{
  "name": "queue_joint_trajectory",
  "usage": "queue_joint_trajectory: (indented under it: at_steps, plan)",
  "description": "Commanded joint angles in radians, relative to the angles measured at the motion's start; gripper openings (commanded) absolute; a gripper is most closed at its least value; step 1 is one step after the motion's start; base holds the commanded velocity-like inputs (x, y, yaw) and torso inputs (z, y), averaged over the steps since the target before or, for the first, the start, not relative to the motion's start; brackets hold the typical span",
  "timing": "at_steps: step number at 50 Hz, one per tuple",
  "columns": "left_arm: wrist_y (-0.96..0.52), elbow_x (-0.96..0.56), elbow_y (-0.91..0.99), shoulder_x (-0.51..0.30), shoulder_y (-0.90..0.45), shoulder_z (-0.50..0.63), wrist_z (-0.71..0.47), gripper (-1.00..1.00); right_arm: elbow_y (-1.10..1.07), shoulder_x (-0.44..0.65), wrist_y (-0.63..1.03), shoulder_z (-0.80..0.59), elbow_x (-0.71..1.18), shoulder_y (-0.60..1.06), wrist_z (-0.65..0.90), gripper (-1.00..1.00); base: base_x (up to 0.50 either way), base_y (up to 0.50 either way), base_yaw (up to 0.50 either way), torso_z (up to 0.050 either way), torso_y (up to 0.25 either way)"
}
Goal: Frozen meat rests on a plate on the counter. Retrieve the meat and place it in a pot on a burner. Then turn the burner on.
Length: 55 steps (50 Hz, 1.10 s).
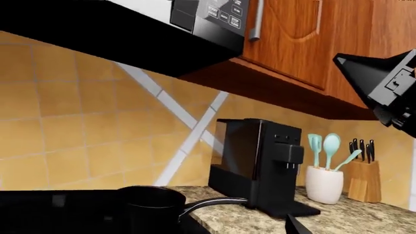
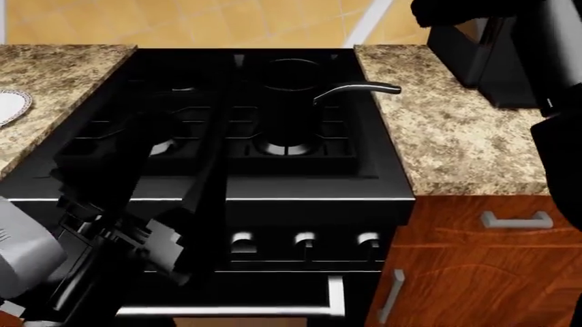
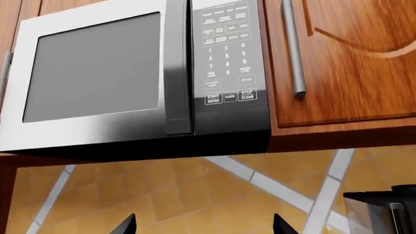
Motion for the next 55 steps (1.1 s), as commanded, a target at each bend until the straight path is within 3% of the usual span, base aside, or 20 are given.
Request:
queue_joint_trajectory:
  at_steps: [1,17,20,29,47,55]
  plan:
    - [0.058,0.064,-0.041,0.052,0.086,0.004,0.047,1.00,-0.021,-0.073,-0.092,-0.063,-0.171,-0.094,0.007,1.00,0.00,0.00,0.00,-0.050,0.000]
    - [0.087,0.051,-0.052,0.055,0.100,-0.002,0.077,1.00,-0.067,-0.094,-0.137,-0.117,-0.289,-0.196,0.052,1.00,0.00,0.00,0.00,-0.050,0.000]
    - [0.086,0.049,-0.050,0.053,0.096,-0.001,0.074,1.00,-0.176,-0.034,-0.078,-0.055,-0.178,-0.213,0.124,1.00,0.00,0.00,0.00,-0.050,0.000]
    - [0.078,0.042,-0.053,0.052,0.079,0.010,0.075,1.00,-0.255,-0.007,-0.076,-0.034,-0.154,-0.270,0.169,1.00,0.00,0.00,0.00,-0.050,0.000]
    - [0.087,0.039,-0.056,0.053,0.096,0.016,0.080,1.00,-0.246,-0.010,-0.102,-0.032,-0.148,-0.385,0.180,1.00,0.00,0.00,0.00,-0.050,0.000]
    - [0.090,0.036,-0.061,0.057,0.099,0.023,0.086,1.00,-0.264,0.044,-0.037,-0.003,0.024,-0.397,0.255,1.00,0.00,0.00,0.00,-0.050,0.000]
